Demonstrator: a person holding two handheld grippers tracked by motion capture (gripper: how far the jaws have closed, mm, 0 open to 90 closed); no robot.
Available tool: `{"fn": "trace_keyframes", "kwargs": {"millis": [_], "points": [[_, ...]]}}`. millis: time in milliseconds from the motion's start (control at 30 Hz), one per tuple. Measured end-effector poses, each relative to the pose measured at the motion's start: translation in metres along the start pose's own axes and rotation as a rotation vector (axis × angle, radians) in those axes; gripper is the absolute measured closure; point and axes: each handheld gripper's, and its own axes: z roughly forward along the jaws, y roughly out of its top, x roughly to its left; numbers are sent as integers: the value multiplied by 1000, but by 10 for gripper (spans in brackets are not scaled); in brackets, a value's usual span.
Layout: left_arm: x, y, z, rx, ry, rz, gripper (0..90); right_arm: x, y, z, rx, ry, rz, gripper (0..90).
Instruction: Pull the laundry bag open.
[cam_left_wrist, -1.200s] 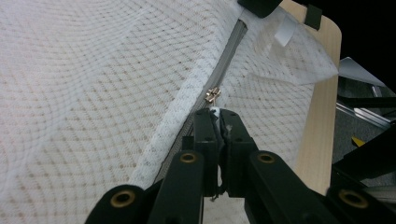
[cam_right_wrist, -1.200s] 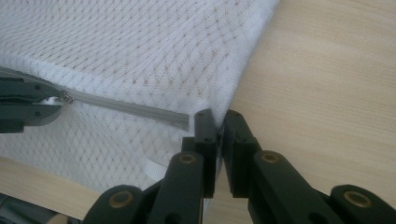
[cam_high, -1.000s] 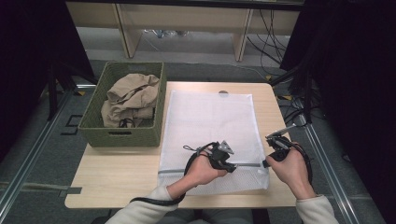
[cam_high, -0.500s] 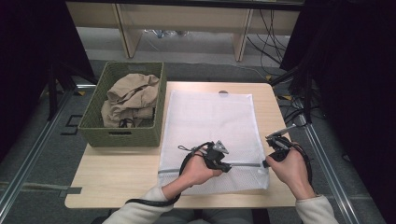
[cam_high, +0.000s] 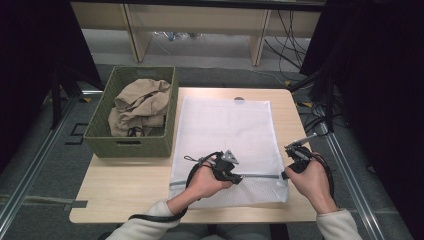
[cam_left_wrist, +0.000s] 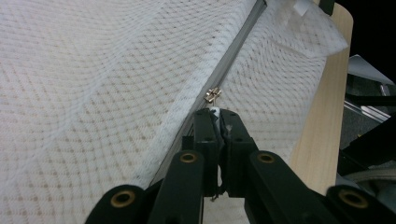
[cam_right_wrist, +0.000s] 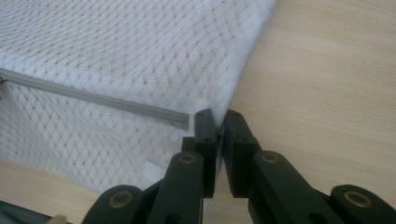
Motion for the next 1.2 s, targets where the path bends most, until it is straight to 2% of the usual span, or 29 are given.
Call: {"fn": "trace_keyframes", "kwargs": {"millis": [300, 367, 433, 467, 500, 533, 567, 600, 633, 667, 833, 867, 967, 1067, 1100, 1133, 1167, 1200], "points": [[2, -4, -8, -4, 9, -10, 867, 0, 0, 0, 1, -5, 4, 859], [3, -5, -9, 2, 11, 0, 866, 0, 0, 0, 3, -9, 2, 859], [3, -5, -10, 0, 16, -15, 866, 0, 0, 0, 2, -2, 5, 859], [4, -5, -11, 2, 9, 3, 867, 0, 0, 0, 4, -10, 5, 859], [4, -5, -11, 2, 9, 3, 867, 0, 0, 0, 4, -10, 5, 859], [4, -6, -13, -5, 11, -11, 866, -4, 0, 2, -13, -13, -31, 859], [5, -7, -14, -1, 18, -12, 867, -1, 0, 1, -8, -14, 3, 859], [5, -7, -14, -1, 18, -12, 867, -1, 0, 1, -8, -14, 3, 859], [5, -7, -15, -6, 13, -13, 867, -1, 0, 1, -11, -13, 0, 859], [5, -7, -15, -7, 13, -17, 867, -3, 0, 1, -11, -11, -22, 859], [7, -10, -19, -3, 19, -9, 867, -3, 0, 2, -15, -14, -30, 859], [7, -11, -20, 7, 18, -4, 867, 0, 0, 1, 8, -8, 10, 859], [7, -12, -20, -2, 18, -20, 867, 0, 0, 1, 8, -11, 7, 859], [9, -13, -23, -2, 22, -19, 867, -1, 0, 1, 5, -16, 2, 860], [9, -13, -23, -4, 22, -27, 867, -2, 0, 2, -10, -18, -20, 860], [10, -13, -24, -2, 22, -22, 867, 0, 0, 1, 0, -27, 11, 860], [10, -13, -24, -2, 22, -22, 867, 0, 0, 1, 0, -27, 11, 860], [10, -14, -26, 0, 28, -30, 867, 1, 0, -1, 13, -19, 43, 860]]}}
